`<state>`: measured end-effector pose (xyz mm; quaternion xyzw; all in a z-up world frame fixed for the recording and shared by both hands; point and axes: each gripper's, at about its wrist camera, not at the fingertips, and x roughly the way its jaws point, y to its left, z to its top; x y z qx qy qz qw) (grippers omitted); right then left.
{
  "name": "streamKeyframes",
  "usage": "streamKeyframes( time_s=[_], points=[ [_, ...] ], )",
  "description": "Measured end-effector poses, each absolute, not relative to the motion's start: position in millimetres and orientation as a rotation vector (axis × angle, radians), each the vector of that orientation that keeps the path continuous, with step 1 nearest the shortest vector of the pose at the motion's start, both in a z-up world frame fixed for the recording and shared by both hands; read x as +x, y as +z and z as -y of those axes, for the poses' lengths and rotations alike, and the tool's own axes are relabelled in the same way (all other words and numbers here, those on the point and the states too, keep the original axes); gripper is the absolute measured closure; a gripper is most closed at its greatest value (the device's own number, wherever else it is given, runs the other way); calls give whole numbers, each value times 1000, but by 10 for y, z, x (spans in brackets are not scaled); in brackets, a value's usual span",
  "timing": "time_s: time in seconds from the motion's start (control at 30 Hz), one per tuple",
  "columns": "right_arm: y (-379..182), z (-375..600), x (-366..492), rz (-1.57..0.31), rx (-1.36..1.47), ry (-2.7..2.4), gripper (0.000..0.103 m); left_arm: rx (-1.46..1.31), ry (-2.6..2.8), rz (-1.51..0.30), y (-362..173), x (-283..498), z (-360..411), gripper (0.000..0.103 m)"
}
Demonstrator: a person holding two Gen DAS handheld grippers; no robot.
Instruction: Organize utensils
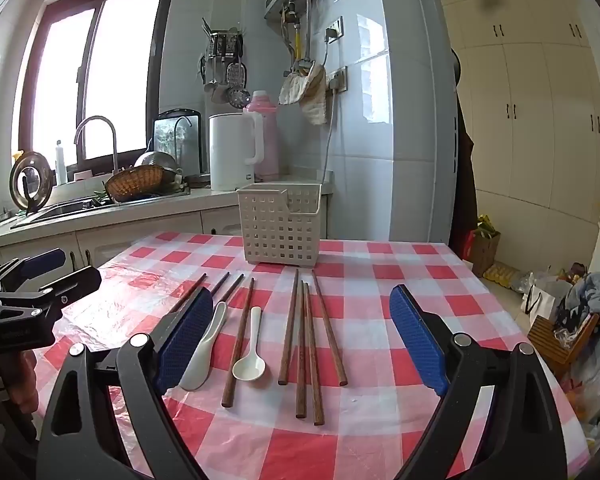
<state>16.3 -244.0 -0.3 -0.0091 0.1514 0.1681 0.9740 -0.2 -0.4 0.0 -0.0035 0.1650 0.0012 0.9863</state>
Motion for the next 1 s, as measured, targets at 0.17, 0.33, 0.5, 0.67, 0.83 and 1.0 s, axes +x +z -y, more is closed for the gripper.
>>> streamKeyframes(
  time_s=[0.17,0.33,0.5,0.67,0.83,1.0],
  points=[
    [-4,2414,163,-304,-24,340,18,-14,0,-336,-2,6,1,4],
    [39,2449,125,-295,-11,343,18,-12,1,-335,-1,11,11,4],
    [61,2459,133,-294,-15,345,18,-13,1,-332,41,-20,29,4],
    [45,2454,134,-294,-15,344,18,-12,1,-332,36,-16,32,4],
    [47,2454,133,-294,-13,342,18,-11,3,-331,44,-18,32,4],
    [43,2449,136,-294,-13,344,18,-11,2,-330,46,-34,62,4]
  ],
)
